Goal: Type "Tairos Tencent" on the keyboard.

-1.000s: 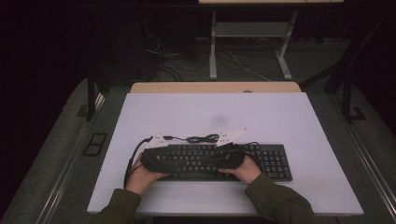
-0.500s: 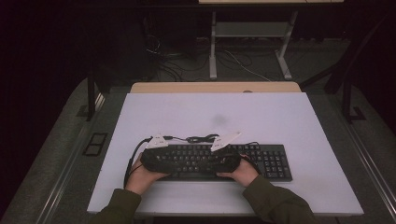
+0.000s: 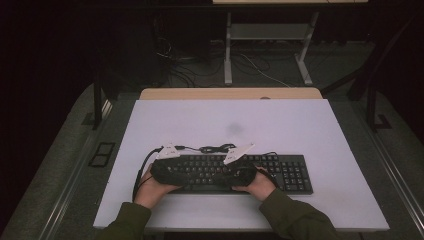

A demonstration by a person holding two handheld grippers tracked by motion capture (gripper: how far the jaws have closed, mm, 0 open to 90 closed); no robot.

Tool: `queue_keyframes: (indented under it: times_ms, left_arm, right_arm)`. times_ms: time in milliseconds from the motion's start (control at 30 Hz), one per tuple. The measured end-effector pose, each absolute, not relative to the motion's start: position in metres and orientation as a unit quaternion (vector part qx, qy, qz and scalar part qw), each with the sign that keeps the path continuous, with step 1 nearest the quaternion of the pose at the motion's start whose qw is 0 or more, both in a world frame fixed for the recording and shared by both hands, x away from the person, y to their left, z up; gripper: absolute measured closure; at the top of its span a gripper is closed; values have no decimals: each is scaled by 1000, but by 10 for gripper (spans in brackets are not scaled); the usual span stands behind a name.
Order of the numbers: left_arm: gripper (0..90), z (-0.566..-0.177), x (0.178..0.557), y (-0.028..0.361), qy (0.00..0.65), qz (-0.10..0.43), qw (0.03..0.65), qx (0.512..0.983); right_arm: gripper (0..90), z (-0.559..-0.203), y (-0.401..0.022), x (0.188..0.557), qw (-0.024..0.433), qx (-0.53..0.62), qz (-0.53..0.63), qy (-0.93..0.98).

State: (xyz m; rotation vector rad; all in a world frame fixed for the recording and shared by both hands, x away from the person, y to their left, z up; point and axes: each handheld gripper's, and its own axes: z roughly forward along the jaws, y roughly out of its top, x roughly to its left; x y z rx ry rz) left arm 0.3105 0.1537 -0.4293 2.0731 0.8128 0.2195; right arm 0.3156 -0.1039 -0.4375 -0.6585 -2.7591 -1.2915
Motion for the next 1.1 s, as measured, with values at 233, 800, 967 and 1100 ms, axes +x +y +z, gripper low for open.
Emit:
queue_keyframes:
  times_ms: [233, 800, 967, 1100]
  left_arm:
    - [206, -429, 310, 153, 328, 88, 439, 832]
    - [236, -427, 309, 154, 327, 91, 440, 831]
    - [282, -426, 308, 154, 325, 92, 446, 829]
    - [340, -424, 307, 154, 322, 92, 448, 829]
  right_arm:
    - [893, -438, -104, 315, 9, -211, -411, -887]
    - [827, -432, -115, 320, 17, -223, -445, -867]
    - [757, -430, -121, 323, 13, -228, -454, -861]
    - [702, -428, -126, 325, 9, -234, -462, -855]
